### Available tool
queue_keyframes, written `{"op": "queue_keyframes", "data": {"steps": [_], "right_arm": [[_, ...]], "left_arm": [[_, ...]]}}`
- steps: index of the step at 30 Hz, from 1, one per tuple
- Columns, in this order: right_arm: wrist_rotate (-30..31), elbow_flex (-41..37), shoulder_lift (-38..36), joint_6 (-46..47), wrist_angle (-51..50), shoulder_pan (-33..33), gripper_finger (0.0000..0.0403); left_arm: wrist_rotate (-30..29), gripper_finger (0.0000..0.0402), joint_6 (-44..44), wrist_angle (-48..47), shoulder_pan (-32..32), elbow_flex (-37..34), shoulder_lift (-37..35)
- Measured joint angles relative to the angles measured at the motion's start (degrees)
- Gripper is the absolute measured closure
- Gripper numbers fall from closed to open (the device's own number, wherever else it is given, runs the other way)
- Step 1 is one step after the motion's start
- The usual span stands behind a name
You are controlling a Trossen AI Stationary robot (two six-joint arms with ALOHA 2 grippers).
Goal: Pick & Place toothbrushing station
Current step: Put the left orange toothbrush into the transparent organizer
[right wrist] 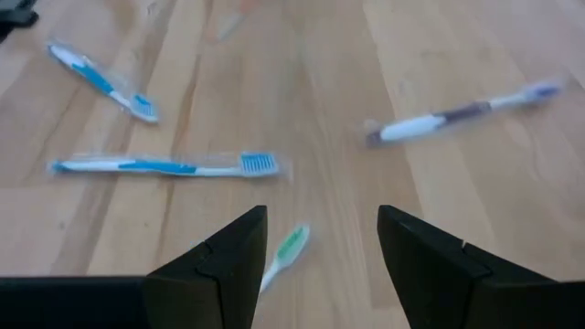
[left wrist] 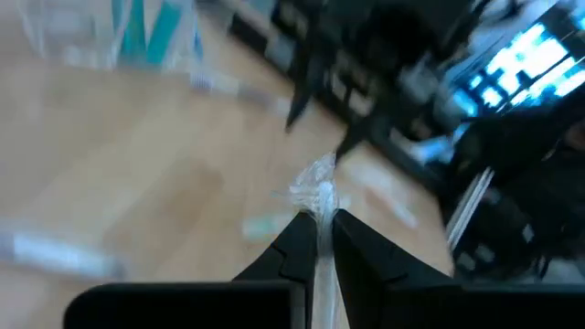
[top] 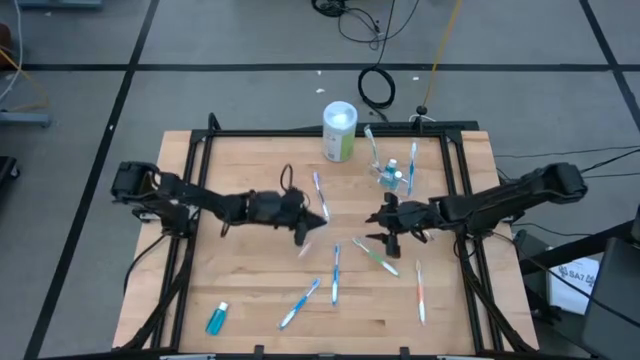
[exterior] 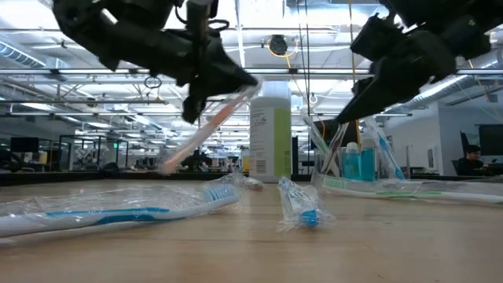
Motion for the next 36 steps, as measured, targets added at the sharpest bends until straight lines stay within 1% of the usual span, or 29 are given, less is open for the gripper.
{"op": "queue_keyframes", "data": {"steps": [1, 4, 9, 11, 18, 22, 27, 30, 32, 34, 36], "right_arm": [[0.2, 0.0, -1.3, 1.1, -1.4, 0.0, 0.0202], [3.7, 0.0, -4.6, 3.8, -5.2, 0.0, 0.0202], [11.6, 0.0, -7.6, 7.8, -12.8, 0.0, 0.0202], [13.5, 0.0, -8.5, 10.8, -16.1, 0.0, 0.0202], [13.5, 0.0, -9.0, 20.3, -21.9, 0.0, 0.0202], [13.5, 0.0, -8.7, 24.5, -23.6, 0.0, 0.0202], [12.8, 0.0, -8.5, 34.2, -27.9, 0.0, 0.0202], [10.1, 0.0, -8.5, 38.9, -31.6, 0.2, 0.0202], [8.9, 0.0, -8.9, 39.3, -32.6, 0.7, 0.0202], [7.5, 0.0, -10.1, 35.6, -32.4, 1.3, 0.0202], [7.2, 0.0, -12.2, 31.3, -32.0, 2.0, 0.0202]], "left_arm": [[0.9, 0.0365, 0.9, 1.4, 1.4, 0.2, 0.0], [2.7, 0.0362, 5.2, 1.4, 4.7, 2.8, 0.0], [2.8, 0.0361, 14.1, -0.9, 7.8, 8.3, 0.0], [2.9, 0.0360, 17.8, -0.7, 8.7, 10.6, 0.0], [-0.7, 0.0360, 28.8, -0.8, 11.9, 17.4, 0.0], [-0.7, 0.0360, 34.4, -0.2, 13.0, 19.9, 0.4], [-0.6, 0.0360, 37.9, 0.9, 14.0, 21.8, 2.4], [-0.6, 0.0360, 38.2, 0.8, 14.7, 22.8, 4.7], [-0.6, 0.0360, 37.9, 1.6, 15.3, 23.0, 5.9], [-0.6, 0.0360, 37.6, 3.2, 15.8, 23.0, 7.2], [-0.5, 0.0360, 37.0, 2.8, 16.4, 23.0, 7.4]]}}
